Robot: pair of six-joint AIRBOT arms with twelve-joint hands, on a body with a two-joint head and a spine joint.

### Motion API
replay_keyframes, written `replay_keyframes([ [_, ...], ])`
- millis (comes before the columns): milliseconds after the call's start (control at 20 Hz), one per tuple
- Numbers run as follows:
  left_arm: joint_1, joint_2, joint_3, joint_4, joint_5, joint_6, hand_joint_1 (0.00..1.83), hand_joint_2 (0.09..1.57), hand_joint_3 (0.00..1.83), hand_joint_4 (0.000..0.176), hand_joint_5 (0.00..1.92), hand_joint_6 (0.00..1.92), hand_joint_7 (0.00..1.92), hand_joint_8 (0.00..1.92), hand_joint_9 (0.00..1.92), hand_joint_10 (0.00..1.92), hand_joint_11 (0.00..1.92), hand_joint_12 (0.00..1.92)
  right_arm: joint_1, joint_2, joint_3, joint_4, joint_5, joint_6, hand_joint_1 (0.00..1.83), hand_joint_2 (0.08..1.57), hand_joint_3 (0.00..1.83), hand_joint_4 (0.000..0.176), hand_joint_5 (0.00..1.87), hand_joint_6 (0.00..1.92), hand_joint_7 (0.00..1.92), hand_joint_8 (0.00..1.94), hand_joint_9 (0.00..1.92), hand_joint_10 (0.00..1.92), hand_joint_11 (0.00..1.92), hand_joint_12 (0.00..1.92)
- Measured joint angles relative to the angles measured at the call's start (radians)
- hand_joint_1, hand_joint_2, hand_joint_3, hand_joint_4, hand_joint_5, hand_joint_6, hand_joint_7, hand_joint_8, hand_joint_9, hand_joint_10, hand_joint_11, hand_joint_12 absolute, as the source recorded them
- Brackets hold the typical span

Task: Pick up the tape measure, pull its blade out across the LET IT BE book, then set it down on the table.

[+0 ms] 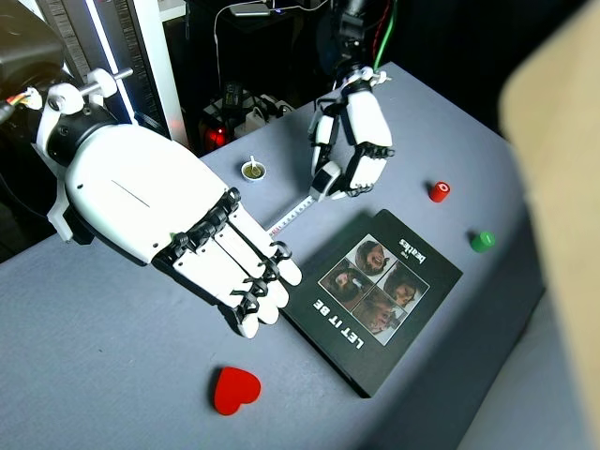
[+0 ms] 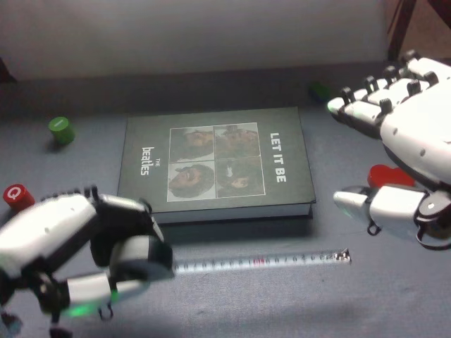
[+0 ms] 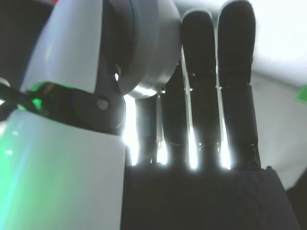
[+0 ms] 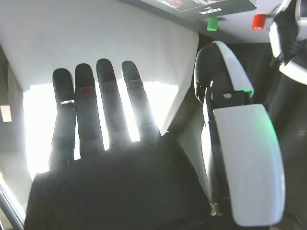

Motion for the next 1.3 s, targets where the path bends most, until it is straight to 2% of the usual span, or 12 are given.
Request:
replay_keyframes([
  [100,-0.048,0.038,0.002,0.008,0.048,-0.002,1.38,1.13,0.0,0.0,0.79,0.95,1.04,0.95,0.92,1.31,0.87,1.16,0.013,-0.011,0.0,-0.017,0.0,-0.005,0.62,1.0,0.0,0.015,0.3,0.01,0.32,0.0,0.34,0.01,0.0,0.86],
  [250,-0.113,0.062,0.038,0.019,0.117,-0.037,1.38,1.13,0.0,0.0,0.79,0.95,1.04,0.96,0.92,1.3,0.86,1.18,0.037,-0.053,0.001,0.003,0.022,-0.06,0.78,0.99,0.0,0.006,0.31,0.0,0.31,0.0,0.31,0.0,0.0,0.84],
  [300,-0.143,0.061,0.058,0.018,0.142,-0.044,1.38,1.13,0.0,0.0,0.79,0.95,1.04,0.96,0.92,1.29,0.85,1.18,0.059,-0.075,0.005,0.043,0.025,-0.106,0.81,1.01,0.0,0.0,0.31,0.0,0.29,0.0,0.29,0.0,0.0,0.84],
  [350,-0.18,0.064,0.076,0.019,0.153,-0.05,1.38,1.12,0.0,0.0,0.8,0.93,1.05,0.95,0.93,1.28,0.86,1.19,0.109,-0.095,0.014,0.143,0.016,-0.187,0.86,1.02,0.01,0.0,0.35,0.01,0.29,0.0,0.28,0.0,0.01,0.85],
  [450,-0.223,0.076,0.099,0.038,0.179,-0.058,1.38,1.12,0.0,0.0,0.81,0.93,1.05,0.94,0.94,1.28,0.86,1.2,0.169,-0.125,0.047,0.284,-0.001,-0.248,0.92,1.02,0.0,0.0,0.43,0.01,0.35,0.01,0.3,0.0,0.0,0.85],
  [650,-0.302,0.08,0.154,0.04,0.243,-0.066,1.38,1.12,0.0,0.0,0.8,0.93,1.04,0.95,0.96,1.27,0.87,1.2,0.235,-0.227,0.157,0.341,0.028,-0.233,0.93,1.03,0.0,0.0,0.45,0.0,0.41,0.01,0.34,0.01,0.02,0.86],
  [750,-0.316,0.08,0.164,0.048,0.251,-0.09,1.38,1.12,0.0,0.0,0.81,0.93,1.04,0.95,0.96,1.27,0.87,1.2,0.261,-0.288,0.218,0.384,0.025,-0.233,0.94,1.04,0.0,0.0,0.45,0.0,0.43,0.01,0.36,0.02,0.03,0.87],
  [800,-0.339,0.084,0.174,0.016,0.301,-0.1,1.38,1.12,0.0,0.0,0.81,0.92,1.04,0.95,0.97,1.27,0.88,1.2,0.28,-0.395,0.344,0.43,0.028,-0.24,0.93,1.04,0.0,0.0,0.48,0.0,0.49,0.01,0.42,0.01,0.04,0.87],
  [1100,-0.371,0.103,0.177,-0.046,0.36,-0.122,1.39,1.11,0.0,0.0,0.85,0.87,1.05,0.92,0.99,1.24,0.88,1.18,0.273,-0.478,0.466,0.463,0.005,-0.246,0.92,1.05,0.0,0.0,0.5,0.01,0.49,0.01,0.45,0.02,0.09,0.89],
  [1150,-0.378,0.103,0.175,-0.061,0.364,-0.124,1.37,1.15,0.0,0.0,0.78,0.98,0.97,1.04,0.9,1.32,0.88,1.19,0.273,-0.492,0.479,0.494,0.009,-0.254,0.92,1.05,0.0,0.0,0.52,0.02,0.51,0.01,0.46,0.02,0.09,0.89],
  [1250,-0.385,0.102,0.175,-0.072,0.354,-0.148,1.38,1.12,0.0,0.0,0.83,0.89,1.04,0.95,0.96,1.27,0.89,1.19,0.27,-0.525,0.492,0.509,0.009,-0.245,0.93,1.06,0.0,0.0,0.6,0.02,0.58,0.02,0.51,0.02,0.17,0.91],
  [1300,-0.388,0.097,0.175,-0.073,0.346,-0.166,1.38,1.12,0.0,0.0,0.82,0.91,1.04,0.95,0.95,1.28,0.89,1.18,0.27,-0.535,0.494,0.509,0.003,-0.241,0.93,1.06,0.0,0.0,0.62,0.03,0.6,0.02,0.52,0.02,0.17,0.91],
])
